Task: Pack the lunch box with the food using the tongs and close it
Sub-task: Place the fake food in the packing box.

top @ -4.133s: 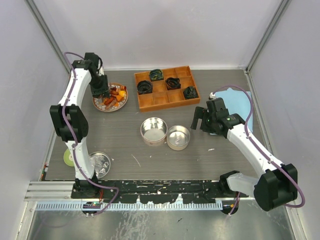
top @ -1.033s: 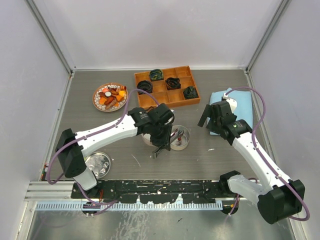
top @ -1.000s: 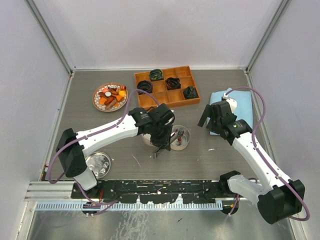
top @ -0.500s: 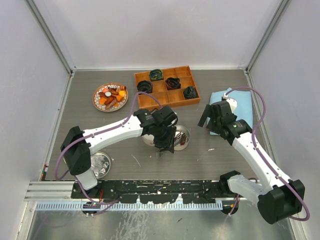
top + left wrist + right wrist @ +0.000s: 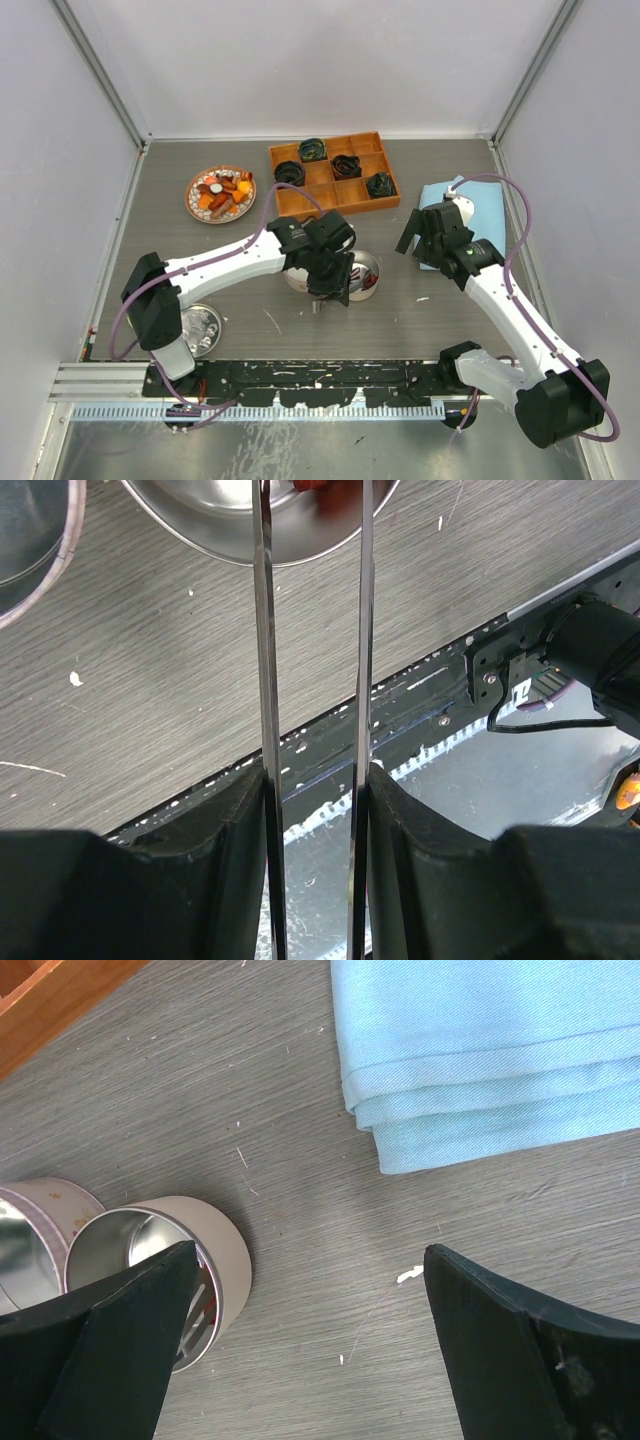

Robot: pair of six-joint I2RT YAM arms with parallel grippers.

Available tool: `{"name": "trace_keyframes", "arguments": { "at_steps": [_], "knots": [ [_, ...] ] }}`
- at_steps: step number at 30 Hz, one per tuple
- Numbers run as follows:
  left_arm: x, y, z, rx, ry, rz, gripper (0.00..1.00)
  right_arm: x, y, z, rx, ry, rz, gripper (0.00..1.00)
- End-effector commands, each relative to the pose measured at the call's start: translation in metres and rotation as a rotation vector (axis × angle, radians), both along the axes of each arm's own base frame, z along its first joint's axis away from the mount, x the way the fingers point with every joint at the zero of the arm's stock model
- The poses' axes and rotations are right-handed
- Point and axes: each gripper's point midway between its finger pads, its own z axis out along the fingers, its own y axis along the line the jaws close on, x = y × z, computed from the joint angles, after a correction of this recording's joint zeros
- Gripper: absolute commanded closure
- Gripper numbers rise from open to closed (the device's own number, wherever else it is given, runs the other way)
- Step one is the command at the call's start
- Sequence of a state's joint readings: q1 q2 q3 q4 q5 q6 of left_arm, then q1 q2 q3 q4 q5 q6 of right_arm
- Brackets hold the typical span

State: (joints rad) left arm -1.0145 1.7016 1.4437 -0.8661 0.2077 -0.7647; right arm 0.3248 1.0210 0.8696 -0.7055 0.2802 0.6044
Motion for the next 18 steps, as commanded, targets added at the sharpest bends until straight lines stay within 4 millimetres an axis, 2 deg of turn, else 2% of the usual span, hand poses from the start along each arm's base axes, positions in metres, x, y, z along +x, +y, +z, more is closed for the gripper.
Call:
{"name": "trace_keyframes", "arguments": {
  "at_steps": [1, 7, 11, 15, 18],
  "knots": [
    [0.011, 0.000, 0.041, -0.054, -0.110, -0.002, 0.61, 0.006, -0.004, 0.009, -0.004, -0.041, -0.027, 0.00],
    [0.025, 0.015, 0.072, -0.070, -0.225, 0.033, 0.60, 0.007, -0.004, 0.011, -0.003, -0.046, -0.029, 0.00],
    [0.035, 0.034, 0.087, -0.055, -0.282, 0.071, 0.60, 0.008, -0.004, 0.013, 0.000, -0.051, -0.029, 0.00],
    [0.056, 0.067, 0.093, -0.026, -0.307, 0.130, 0.60, 0.007, -0.003, 0.013, 0.005, -0.051, -0.028, 0.00],
    [0.079, 0.104, 0.095, 0.019, -0.325, 0.202, 0.60, 0.007, -0.002, 0.013, 0.006, -0.050, -0.026, 0.00]
  ]
}}
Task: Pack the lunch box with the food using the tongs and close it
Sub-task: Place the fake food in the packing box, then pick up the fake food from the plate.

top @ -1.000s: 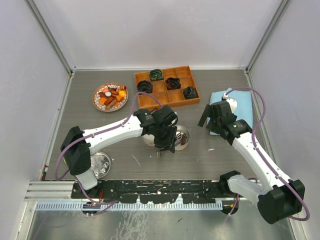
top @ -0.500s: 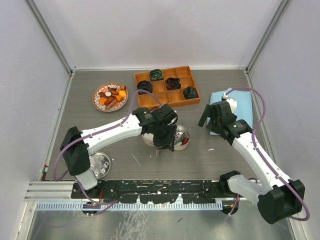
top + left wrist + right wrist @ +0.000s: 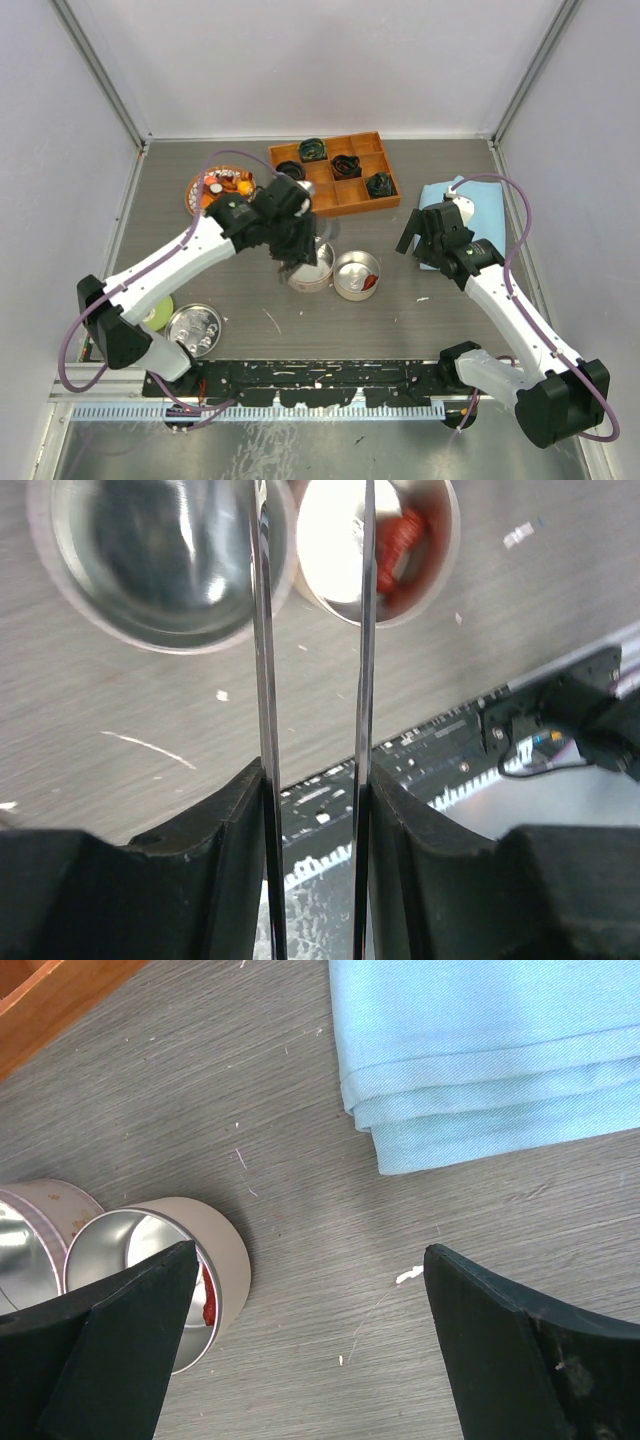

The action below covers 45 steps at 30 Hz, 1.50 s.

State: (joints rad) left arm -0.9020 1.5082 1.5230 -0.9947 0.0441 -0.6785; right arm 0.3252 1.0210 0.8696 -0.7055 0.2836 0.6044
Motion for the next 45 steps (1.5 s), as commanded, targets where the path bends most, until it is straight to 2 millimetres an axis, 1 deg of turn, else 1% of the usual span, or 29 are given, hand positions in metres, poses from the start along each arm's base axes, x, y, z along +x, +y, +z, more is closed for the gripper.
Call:
{"name": "trace_keyframes", "arguments": {
  "at_steps": [1, 4, 5, 8, 13, 15, 17, 23, 29, 32, 37, 41, 45],
  "knots": [
    [0.039, 0.060, 0.022, 0.046, -0.089, 0.114, 0.60, 0.008, -0.002, 0.013, 0.006, -0.050, -0.024, 0.00],
    [0.065, 0.100, 0.025, 0.069, -0.099, 0.208, 0.58, 0.008, -0.002, 0.013, 0.007, -0.051, -0.022, 0.00],
    [0.075, 0.116, 0.025, 0.080, -0.102, 0.251, 0.58, 0.009, -0.001, 0.014, 0.010, -0.051, -0.019, 0.00],
    [0.100, 0.148, 0.025, 0.095, -0.104, 0.338, 0.57, 0.010, 0.001, 0.013, 0.012, -0.047, -0.012, 0.00],
    [0.133, 0.190, 0.026, 0.147, -0.078, 0.444, 0.56, 0.010, 0.001, 0.014, 0.007, -0.046, -0.004, 0.00],
    [0.140, 0.202, 0.019, 0.183, -0.062, 0.466, 0.56, 0.009, 0.000, 0.014, 0.005, -0.047, -0.004, 0.00],
    [0.143, 0.214, 0.013, 0.210, -0.042, 0.481, 0.56, 0.009, 0.000, 0.013, 0.002, -0.046, -0.006, 0.00],
    [0.148, 0.237, -0.009, 0.268, 0.001, 0.484, 0.56, 0.009, 0.000, 0.010, -0.002, -0.036, -0.002, 0.00],
    [0.161, 0.257, -0.020, 0.316, -0.006, 0.448, 0.56, 0.011, 0.003, 0.008, 0.005, -0.024, 0.012, 0.00],
    [0.164, 0.264, -0.027, 0.324, 0.025, 0.431, 0.56, 0.011, 0.004, 0.008, 0.004, -0.024, 0.016, 0.00],
    [0.172, 0.268, -0.039, 0.304, 0.066, 0.408, 0.56, 0.010, 0.004, 0.008, 0.004, -0.027, 0.019, 0.00],
    [0.180, 0.276, -0.042, 0.288, 0.063, 0.407, 0.56, 0.010, 0.004, 0.008, 0.003, -0.027, 0.025, 0.00],
    [0.183, 0.284, -0.045, 0.257, 0.087, 0.409, 0.56, 0.009, 0.003, 0.008, -0.003, -0.028, 0.026, 0.00]
  ]
}}
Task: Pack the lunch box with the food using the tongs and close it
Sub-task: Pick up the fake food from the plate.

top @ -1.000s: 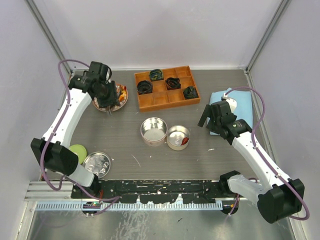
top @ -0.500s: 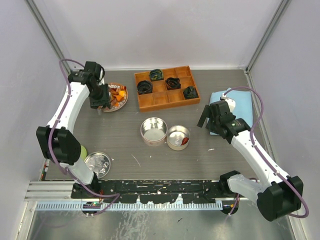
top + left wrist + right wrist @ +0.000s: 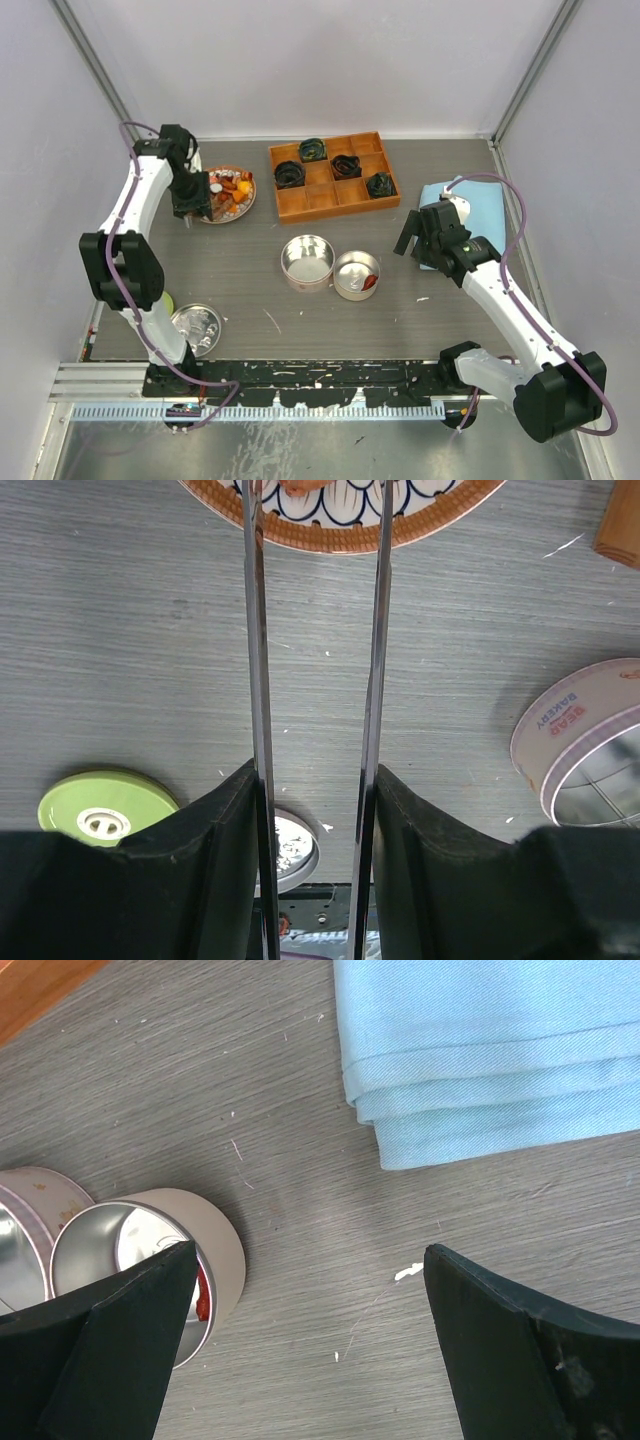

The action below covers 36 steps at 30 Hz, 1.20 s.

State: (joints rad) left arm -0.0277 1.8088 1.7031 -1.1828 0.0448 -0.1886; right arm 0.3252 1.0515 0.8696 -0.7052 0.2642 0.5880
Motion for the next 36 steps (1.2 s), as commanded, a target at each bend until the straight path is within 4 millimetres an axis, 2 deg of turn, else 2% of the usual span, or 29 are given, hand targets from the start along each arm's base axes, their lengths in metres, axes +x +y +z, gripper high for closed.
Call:
{"name": "trace_keyframes", "arguments": {
  "at_steps": [1, 11, 17, 27, 36],
  "knots": [
    [0.017, 0.008, 0.018, -0.045, -0.072, -0.018, 0.56, 0.009, 0.000, 0.016, 0.005, -0.062, 0.001, 0.00],
    [0.006, -0.003, 0.005, -0.142, 0.005, -0.041, 0.57, 0.010, 0.001, 0.014, 0.006, -0.054, 0.004, 0.00],
    [0.002, -0.003, 0.000, -0.156, 0.020, -0.036, 0.62, 0.010, 0.001, 0.014, 0.000, -0.055, 0.010, 0.00],
    [0.003, -0.006, 0.014, -0.182, -0.015, -0.032, 0.78, 0.008, 0.000, 0.014, 0.004, -0.058, 0.005, 0.00],
    [0.001, -0.007, 0.036, -0.181, -0.082, -0.032, 0.81, 0.009, 0.001, 0.015, 0.005, -0.059, 0.004, 0.00]
  ]
}}
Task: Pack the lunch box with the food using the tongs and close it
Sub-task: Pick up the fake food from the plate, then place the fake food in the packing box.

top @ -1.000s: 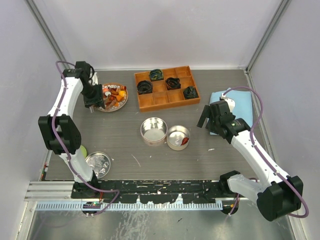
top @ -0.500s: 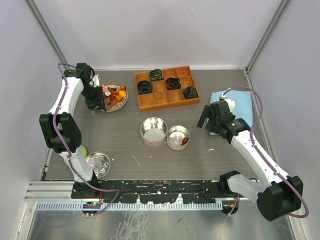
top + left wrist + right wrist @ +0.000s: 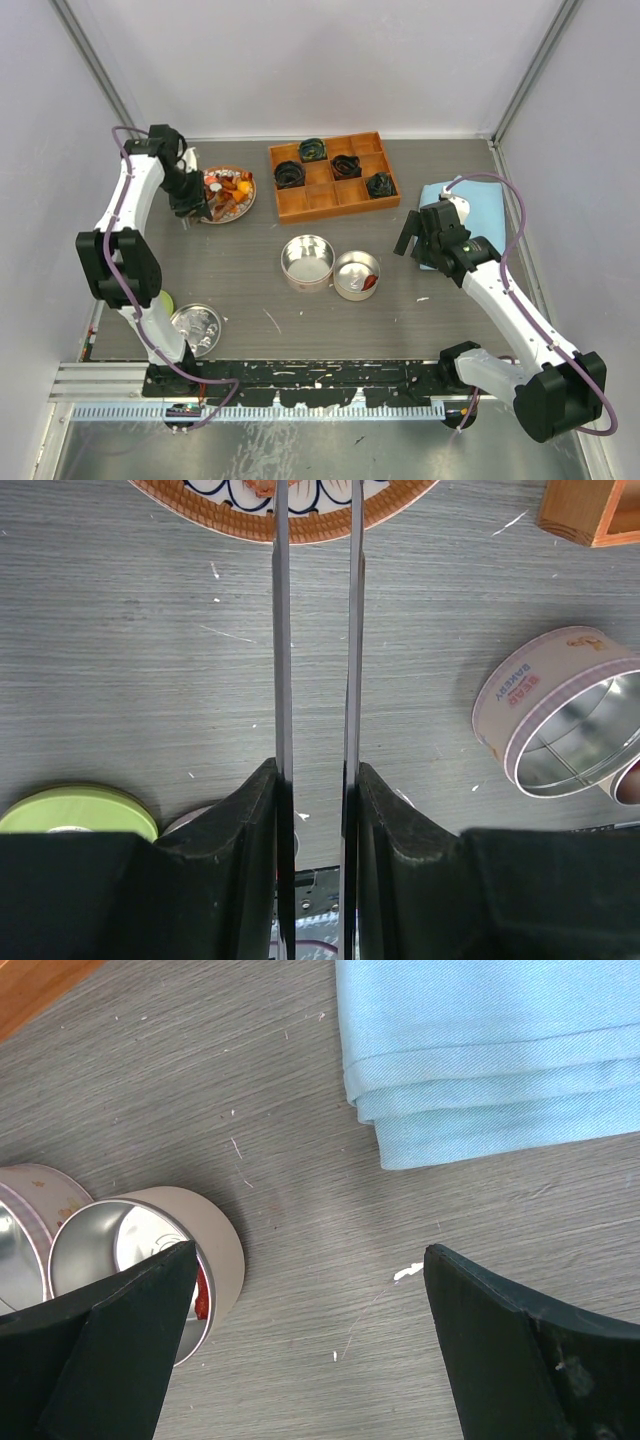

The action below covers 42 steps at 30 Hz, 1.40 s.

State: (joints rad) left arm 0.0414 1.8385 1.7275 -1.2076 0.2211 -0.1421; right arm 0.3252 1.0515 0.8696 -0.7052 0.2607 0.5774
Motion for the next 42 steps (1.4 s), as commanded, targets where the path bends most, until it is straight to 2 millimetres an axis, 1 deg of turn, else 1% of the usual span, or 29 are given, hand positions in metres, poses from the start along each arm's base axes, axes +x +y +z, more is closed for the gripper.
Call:
{"name": "trace_keyframes", "arguments": {
  "at_steps": [1, 7, 15, 19, 22, 26, 29, 31, 33, 37, 42],
  "knots": [
    [0.001, -0.003, 0.035, -0.023, -0.105, -0.001, 0.81, 0.010, 0.000, 0.015, 0.011, -0.061, -0.007, 0.00],
    [-0.001, -0.002, 0.036, -0.018, -0.101, 0.005, 0.83, 0.009, 0.000, 0.015, 0.011, -0.060, -0.006, 0.00],
    [0.001, -0.003, 0.057, -0.025, -0.177, 0.024, 0.84, 0.010, 0.001, 0.015, 0.013, -0.060, -0.006, 0.00],
    [-0.001, -0.001, 0.065, -0.013, -0.203, 0.033, 0.84, 0.010, 0.001, 0.015, 0.015, -0.060, -0.006, 0.00],
    [-0.004, -0.003, 0.071, -0.026, -0.215, 0.029, 0.84, 0.010, 0.002, 0.015, 0.017, -0.059, -0.006, 0.00],
    [-0.008, -0.005, 0.070, -0.032, -0.209, 0.031, 0.84, 0.010, 0.002, 0.014, 0.020, -0.056, -0.006, 0.00],
    [-0.011, -0.009, 0.073, -0.060, -0.212, 0.028, 0.84, 0.010, 0.003, 0.015, 0.025, -0.057, -0.005, 0.00],
    [-0.012, -0.016, 0.077, -0.095, -0.222, 0.030, 0.84, 0.011, 0.003, 0.015, 0.026, -0.060, -0.005, 0.00],
    [-0.013, -0.025, 0.085, -0.143, -0.243, 0.029, 0.85, 0.011, 0.003, 0.016, 0.026, -0.061, -0.006, 0.00],
    [-0.021, -0.049, 0.098, -0.187, -0.274, -0.002, 0.85, 0.013, 0.005, 0.017, 0.034, -0.065, -0.002, 0.00],
    [-0.040, -0.096, 0.104, -0.226, -0.293, -0.057, 0.86, 0.014, 0.008, 0.018, 0.046, -0.067, 0.002, 0.00]
  ]
}}
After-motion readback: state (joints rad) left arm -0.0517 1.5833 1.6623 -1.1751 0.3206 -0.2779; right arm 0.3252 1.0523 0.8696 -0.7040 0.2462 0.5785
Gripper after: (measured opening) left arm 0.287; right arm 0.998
